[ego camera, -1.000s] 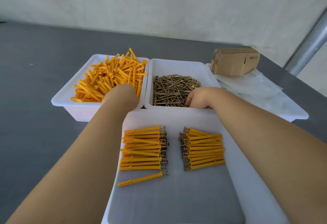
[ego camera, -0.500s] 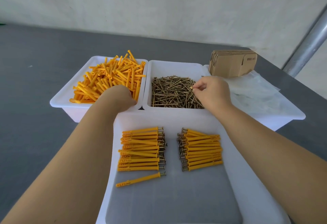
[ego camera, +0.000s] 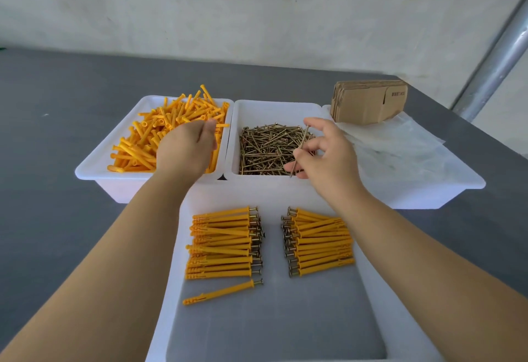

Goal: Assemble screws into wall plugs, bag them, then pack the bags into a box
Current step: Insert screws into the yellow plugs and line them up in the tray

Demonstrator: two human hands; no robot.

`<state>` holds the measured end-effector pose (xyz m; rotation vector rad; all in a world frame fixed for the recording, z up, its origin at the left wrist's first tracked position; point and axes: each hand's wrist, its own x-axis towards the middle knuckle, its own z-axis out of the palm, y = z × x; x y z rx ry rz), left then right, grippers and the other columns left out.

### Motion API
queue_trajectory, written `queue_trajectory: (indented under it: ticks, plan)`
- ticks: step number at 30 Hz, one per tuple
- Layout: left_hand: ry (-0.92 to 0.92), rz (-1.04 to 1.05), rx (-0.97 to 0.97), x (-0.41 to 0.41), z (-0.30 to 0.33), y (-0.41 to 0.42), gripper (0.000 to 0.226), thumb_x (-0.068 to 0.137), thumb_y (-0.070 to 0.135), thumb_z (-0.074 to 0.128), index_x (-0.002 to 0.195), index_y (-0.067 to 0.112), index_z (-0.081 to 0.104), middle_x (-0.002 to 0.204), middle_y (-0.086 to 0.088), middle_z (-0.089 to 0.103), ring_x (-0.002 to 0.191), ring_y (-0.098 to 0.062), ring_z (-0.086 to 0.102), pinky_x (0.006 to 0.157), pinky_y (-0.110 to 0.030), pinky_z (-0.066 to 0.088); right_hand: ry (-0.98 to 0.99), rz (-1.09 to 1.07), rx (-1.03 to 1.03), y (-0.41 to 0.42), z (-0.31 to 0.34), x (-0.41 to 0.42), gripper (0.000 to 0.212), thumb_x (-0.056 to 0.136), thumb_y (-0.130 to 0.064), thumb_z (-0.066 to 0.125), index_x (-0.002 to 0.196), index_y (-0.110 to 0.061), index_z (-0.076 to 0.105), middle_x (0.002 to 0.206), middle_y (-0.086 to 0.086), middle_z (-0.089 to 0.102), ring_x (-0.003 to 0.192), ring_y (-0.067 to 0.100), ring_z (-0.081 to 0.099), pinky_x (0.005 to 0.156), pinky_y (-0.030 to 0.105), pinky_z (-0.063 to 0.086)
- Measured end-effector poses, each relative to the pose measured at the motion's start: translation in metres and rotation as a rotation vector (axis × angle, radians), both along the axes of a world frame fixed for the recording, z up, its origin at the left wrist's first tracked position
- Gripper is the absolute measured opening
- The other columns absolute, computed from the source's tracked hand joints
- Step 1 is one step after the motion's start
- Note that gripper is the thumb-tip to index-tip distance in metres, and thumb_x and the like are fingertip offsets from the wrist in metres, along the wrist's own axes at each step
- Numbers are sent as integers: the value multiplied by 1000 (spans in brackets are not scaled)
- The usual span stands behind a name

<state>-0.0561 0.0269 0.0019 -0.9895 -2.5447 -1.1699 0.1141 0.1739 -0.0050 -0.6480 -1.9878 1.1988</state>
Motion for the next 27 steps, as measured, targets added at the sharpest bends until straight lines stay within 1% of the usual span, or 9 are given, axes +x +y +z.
queue_trajectory:
  ticks: [4, 7, 9, 13, 15, 17, 21, 25, 27]
  plan:
    - [27, -206, 150, 23, 10, 4, 42, 103, 26, 38, 71, 9, 58, 53, 4, 42, 53, -10, 40, 52, -29, 29, -12, 18, 106, -2, -6, 4, 47, 93, -1, 60, 129, -30, 50, 85, -3, 64, 68, 8, 73, 73, 39, 60]
    - [50, -351, 159, 42, 15, 10, 37, 103, 23, 41, 73, 5, 54, 55, 2, 40, 51, -9, 36, 51, -33, 29, 16, 32, 168, -3, -7, 5, 50, 94, -2, 60, 132, -32, 49, 85, -5, 63, 69, 5, 72, 67, 25, 55]
    - [-5, -431, 184, 53, 15, 17, 36, 106, 29, 40, 76, 13, 55, 62, 1, 44, 56, -8, 38, 54, -32, 33, 44, 38, 190, -4, -7, 6, 51, 94, -3, 60, 134, -32, 48, 86, -5, 62, 69, 4, 71, 64, 16, 51]
    - [-825, -558, 576, 60, 17, 23, 35, 106, 23, 38, 90, 14, 67, 67, 5, 51, 63, -11, 49, 59, -31, 47, 59, 46, 166, -4, -8, 7, 51, 93, -3, 61, 133, -32, 48, 87, -5, 62, 70, 6, 71, 64, 19, 51]
    - [-955, -543, 690, 59, 16, 23, 33, 106, 20, 41, 92, 10, 69, 67, 3, 56, 69, -10, 56, 67, -33, 58, 46, 63, 153, -5, -8, 6, 50, 92, -3, 63, 132, -30, 49, 87, -5, 63, 70, 8, 72, 69, 26, 55]
    - [-950, -464, 742, 57, 13, 22, 29, 105, 21, 45, 91, 9, 68, 69, 1, 58, 77, -12, 61, 75, -37, 60, 46, 120, 102, -8, -8, 5, 49, 92, -1, 63, 132, -27, 50, 85, -3, 64, 68, 11, 72, 66, 28, 55]
    - [-709, -301, 557, 53, 6, 20, 20, 100, 24, 56, 90, 13, 70, 85, -12, 66, 94, -23, 68, 76, -39, 61, 41, 216, 9, -12, -6, 4, 33, 94, -5, 61, 124, -20, 58, 84, -1, 71, 62, 12, 69, 59, 25, 55]
    - [-713, -331, 521, 53, 6, 19, 12, 93, 21, 65, 89, 12, 70, 80, -7, 73, 92, -22, 72, 70, -33, 62, 33, 192, -62, -8, -4, 5, 21, 97, -2, 56, 110, -16, 65, 87, 2, 73, 48, 5, 55, 50, 21, 48]
    - [-697, -393, 419, 51, 7, 17, 7, 92, 18, 68, 88, 12, 70, 81, -5, 75, 90, -18, 73, 73, -35, 62, 26, 142, -76, -4, -4, 6, 22, 97, -2, 55, 107, -19, 65, 86, 0, 73, 48, 0, 53, 53, 21, 46]
